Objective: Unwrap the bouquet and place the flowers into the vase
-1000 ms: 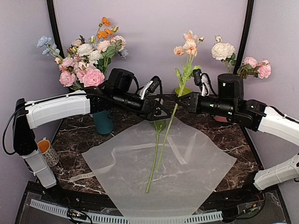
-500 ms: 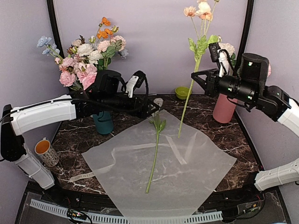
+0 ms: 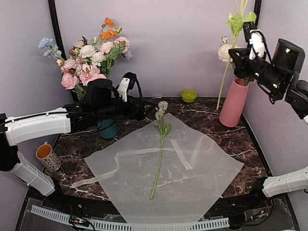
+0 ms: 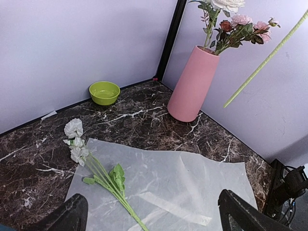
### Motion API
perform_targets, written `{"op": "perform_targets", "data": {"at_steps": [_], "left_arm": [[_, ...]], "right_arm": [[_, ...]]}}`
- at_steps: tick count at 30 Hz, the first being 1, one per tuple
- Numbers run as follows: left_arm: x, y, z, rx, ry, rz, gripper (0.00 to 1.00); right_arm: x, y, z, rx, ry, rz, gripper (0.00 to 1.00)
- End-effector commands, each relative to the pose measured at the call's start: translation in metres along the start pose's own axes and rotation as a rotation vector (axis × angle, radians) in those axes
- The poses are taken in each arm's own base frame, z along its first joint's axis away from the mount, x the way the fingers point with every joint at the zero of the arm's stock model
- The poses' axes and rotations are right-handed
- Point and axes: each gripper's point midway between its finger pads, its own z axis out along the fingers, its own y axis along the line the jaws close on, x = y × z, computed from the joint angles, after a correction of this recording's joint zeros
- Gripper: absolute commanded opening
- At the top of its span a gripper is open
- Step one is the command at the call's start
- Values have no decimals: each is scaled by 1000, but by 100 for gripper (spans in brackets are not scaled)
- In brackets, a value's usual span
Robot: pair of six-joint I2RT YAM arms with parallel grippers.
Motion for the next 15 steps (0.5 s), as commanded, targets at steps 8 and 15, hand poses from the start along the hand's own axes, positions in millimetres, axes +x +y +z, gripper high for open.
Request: {"op": "perform_targets", "data": {"at_steps": [8,15], "left_arm": [[-13,-9,-1,32,29,-40,90],[0,-16,-1,84,66,-64,86]], "right_arm": [[-74,-81,-8,306,-66,-57,0],[-88,-122,9,439,-78,-49,0]]}}
